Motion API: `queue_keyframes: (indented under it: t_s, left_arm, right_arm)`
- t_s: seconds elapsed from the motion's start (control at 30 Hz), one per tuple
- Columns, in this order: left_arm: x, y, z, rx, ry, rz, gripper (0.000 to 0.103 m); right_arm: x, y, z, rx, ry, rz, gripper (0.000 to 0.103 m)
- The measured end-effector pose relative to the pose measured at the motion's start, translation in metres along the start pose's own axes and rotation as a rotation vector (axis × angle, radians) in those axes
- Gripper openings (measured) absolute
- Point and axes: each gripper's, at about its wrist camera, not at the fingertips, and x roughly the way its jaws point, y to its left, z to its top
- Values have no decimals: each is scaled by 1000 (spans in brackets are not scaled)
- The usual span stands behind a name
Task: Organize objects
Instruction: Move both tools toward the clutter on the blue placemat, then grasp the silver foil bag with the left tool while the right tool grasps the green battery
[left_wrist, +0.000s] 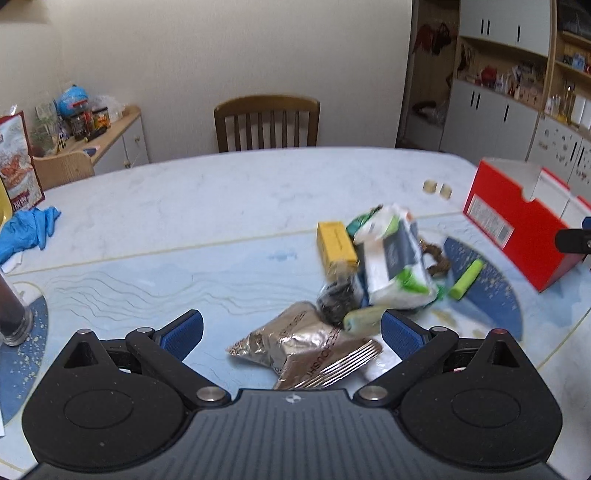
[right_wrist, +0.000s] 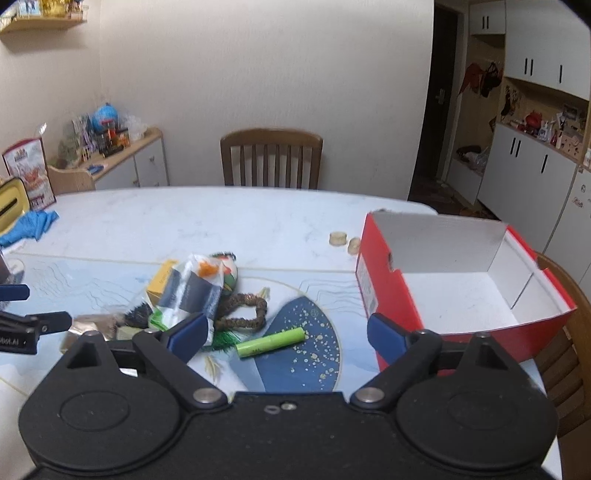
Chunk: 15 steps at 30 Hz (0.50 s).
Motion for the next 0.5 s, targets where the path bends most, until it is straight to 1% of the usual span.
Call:
queue_keyframes:
  t_s: [0.2, 0.33, 0.43, 0.5]
  left_arm:
    - [25, 6, 9, -56, 65, 15, 103]
    - [36, 12, 17, -101, 100, 18, 103]
    - [47, 12, 18, -111, 132, 40, 103]
    - [53, 15, 17, -138, 159, 50, 103]
  right_arm:
    - [39, -1, 1, 4, 62, -2, 88]
    - [68, -1, 3, 39, 100, -26, 85]
    - [88, -1, 2, 75, 139, -36, 81]
    - [101, -1, 1, 86, 160, -52, 79]
